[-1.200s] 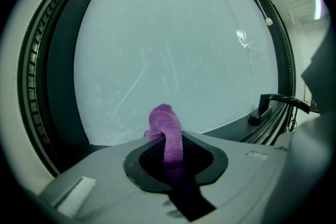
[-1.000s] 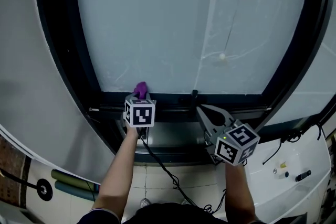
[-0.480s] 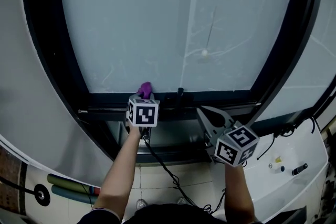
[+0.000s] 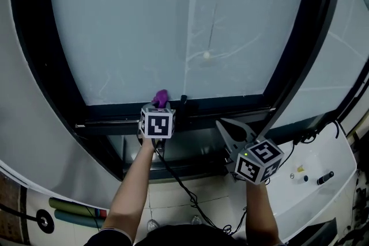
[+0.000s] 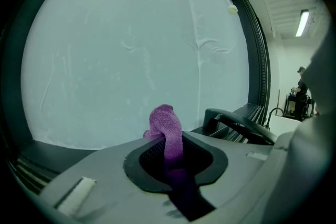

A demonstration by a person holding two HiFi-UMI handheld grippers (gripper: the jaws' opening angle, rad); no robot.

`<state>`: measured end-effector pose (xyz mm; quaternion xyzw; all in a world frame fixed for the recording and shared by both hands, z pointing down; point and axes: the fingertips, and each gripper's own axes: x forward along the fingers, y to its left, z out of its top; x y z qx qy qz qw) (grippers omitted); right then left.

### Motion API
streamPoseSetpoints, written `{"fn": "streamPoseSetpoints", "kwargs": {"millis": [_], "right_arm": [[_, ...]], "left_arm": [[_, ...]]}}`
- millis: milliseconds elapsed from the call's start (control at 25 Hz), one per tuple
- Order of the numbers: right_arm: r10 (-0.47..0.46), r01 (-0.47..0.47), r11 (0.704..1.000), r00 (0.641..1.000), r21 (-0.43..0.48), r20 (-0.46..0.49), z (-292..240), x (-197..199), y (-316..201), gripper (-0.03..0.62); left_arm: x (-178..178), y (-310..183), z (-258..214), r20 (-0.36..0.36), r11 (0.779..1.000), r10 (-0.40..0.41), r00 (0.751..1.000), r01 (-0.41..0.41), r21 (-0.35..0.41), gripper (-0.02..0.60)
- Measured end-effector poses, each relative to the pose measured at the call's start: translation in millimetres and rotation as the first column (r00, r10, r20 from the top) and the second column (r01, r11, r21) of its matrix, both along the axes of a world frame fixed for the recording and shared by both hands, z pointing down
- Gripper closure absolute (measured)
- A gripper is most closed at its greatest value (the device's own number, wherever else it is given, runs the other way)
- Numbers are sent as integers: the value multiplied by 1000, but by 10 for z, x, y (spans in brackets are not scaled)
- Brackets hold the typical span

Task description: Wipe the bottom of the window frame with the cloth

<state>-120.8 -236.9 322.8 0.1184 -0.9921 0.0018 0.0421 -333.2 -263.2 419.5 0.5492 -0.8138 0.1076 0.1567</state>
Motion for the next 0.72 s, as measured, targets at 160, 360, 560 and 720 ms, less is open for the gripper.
{"fn": "streamPoseSetpoints", "kwargs": {"millis": [160, 360, 560, 720], "right_arm": [[12, -12, 1000, 1000, -5, 3, 15, 89, -28, 593], [7, -7, 1000, 1000, -4, 15, 1, 121, 13, 594], [20, -20, 1000, 999, 7, 41, -92, 221, -3, 594], [48, -49, 999, 997, 19, 60, -176, 391, -88, 594]], "left_arm": [[43, -45, -11, -34, 999, 27, 999, -26, 23, 512], [83, 12, -226, -14, 997, 55, 998, -54, 61, 512], [339, -52, -775, 97, 991, 68, 993, -78, 108, 512], [585, -159, -1137, 162, 986, 79, 984, -101, 133, 512]]}}
